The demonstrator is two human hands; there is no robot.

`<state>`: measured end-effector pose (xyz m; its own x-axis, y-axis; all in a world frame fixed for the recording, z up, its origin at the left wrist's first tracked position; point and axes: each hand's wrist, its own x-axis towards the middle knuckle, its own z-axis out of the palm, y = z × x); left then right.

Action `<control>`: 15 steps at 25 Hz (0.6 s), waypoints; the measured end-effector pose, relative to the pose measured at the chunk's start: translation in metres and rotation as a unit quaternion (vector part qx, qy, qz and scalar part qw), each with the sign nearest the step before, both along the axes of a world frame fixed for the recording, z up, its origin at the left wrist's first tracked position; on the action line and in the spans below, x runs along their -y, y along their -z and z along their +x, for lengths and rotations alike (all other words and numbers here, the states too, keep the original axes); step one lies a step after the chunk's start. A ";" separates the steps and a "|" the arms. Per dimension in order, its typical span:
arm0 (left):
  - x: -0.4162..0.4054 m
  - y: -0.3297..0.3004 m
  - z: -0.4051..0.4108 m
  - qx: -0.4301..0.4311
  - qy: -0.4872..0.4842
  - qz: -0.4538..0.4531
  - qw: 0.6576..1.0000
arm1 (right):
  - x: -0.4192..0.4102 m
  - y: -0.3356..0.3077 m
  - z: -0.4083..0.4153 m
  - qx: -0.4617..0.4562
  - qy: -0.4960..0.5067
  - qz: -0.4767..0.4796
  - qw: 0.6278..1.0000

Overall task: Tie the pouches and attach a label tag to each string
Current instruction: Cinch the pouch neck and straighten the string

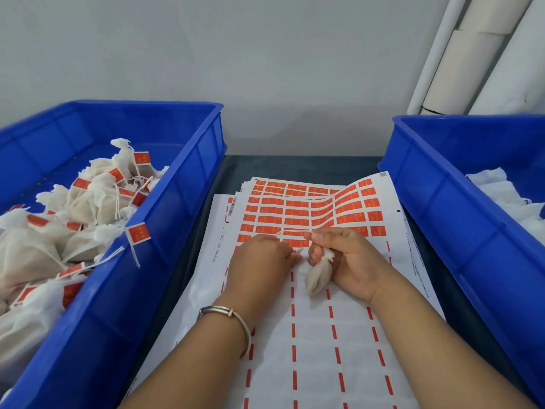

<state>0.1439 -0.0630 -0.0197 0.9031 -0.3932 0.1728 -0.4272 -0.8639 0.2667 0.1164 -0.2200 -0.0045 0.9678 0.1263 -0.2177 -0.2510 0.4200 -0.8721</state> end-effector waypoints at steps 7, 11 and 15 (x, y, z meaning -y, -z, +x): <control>-0.002 -0.004 0.004 0.013 0.015 -0.006 1.000 | 0.001 -0.001 0.002 -0.007 0.001 -0.008 1.000; -0.003 0.002 0.007 0.034 -0.016 -0.048 0.998 | 0.001 -0.002 0.001 -0.018 0.013 -0.018 1.000; -0.005 0.006 0.011 0.003 -0.077 -0.120 0.990 | -0.003 -0.006 0.000 -0.024 0.023 -0.009 0.999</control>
